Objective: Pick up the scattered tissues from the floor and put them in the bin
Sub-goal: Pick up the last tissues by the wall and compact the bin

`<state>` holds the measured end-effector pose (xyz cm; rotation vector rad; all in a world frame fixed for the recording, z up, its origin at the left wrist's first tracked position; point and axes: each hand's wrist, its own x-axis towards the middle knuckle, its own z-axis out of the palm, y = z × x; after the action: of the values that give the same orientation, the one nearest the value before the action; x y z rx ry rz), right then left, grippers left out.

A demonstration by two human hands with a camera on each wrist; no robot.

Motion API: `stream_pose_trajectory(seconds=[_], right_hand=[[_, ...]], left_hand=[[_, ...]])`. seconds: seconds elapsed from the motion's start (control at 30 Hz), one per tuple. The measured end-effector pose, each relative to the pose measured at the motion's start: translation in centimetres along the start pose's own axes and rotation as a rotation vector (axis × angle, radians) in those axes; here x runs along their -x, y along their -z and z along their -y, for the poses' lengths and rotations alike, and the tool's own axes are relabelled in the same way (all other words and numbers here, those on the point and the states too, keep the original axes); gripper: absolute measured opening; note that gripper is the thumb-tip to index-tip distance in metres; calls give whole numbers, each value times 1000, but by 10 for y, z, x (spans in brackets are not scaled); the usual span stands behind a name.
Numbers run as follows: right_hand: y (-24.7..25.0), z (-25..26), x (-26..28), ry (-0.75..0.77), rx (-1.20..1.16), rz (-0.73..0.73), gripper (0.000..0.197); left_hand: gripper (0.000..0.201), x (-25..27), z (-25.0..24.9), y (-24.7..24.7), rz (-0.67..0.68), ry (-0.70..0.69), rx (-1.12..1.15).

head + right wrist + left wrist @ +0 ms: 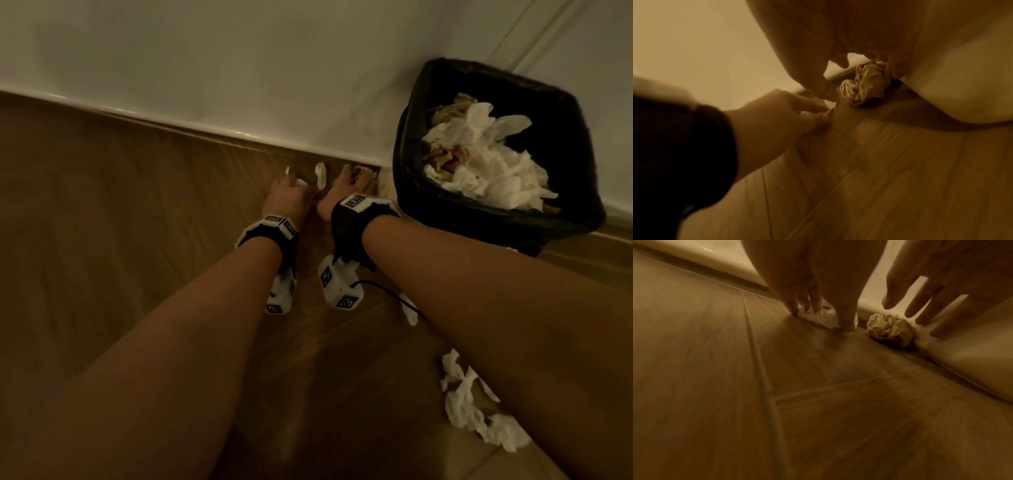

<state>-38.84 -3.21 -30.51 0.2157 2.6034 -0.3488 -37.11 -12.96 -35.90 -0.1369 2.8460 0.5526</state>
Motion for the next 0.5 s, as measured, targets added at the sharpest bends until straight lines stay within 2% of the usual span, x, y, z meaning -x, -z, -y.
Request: stream_pose_trajectory(seconds=[0.1, 0.2, 0.33, 0.43, 0.5], right_hand=[[1, 2, -6, 9, 21, 3, 71], [2, 4, -15, 7, 99, 12, 76], [-4, 5, -26, 23, 161, -56, 75], [-11, 2, -31, 58, 260, -86, 62], [-13, 1, -30, 96, 370, -124, 51]], left_hand=[[37, -5, 4, 7, -13, -17, -12], [31, -7, 6, 15, 50, -3, 10], [30, -3, 17, 13, -78, 37, 189], [37, 1, 25, 11, -166, 75, 257], [35, 4, 30, 9, -195, 76, 267]])
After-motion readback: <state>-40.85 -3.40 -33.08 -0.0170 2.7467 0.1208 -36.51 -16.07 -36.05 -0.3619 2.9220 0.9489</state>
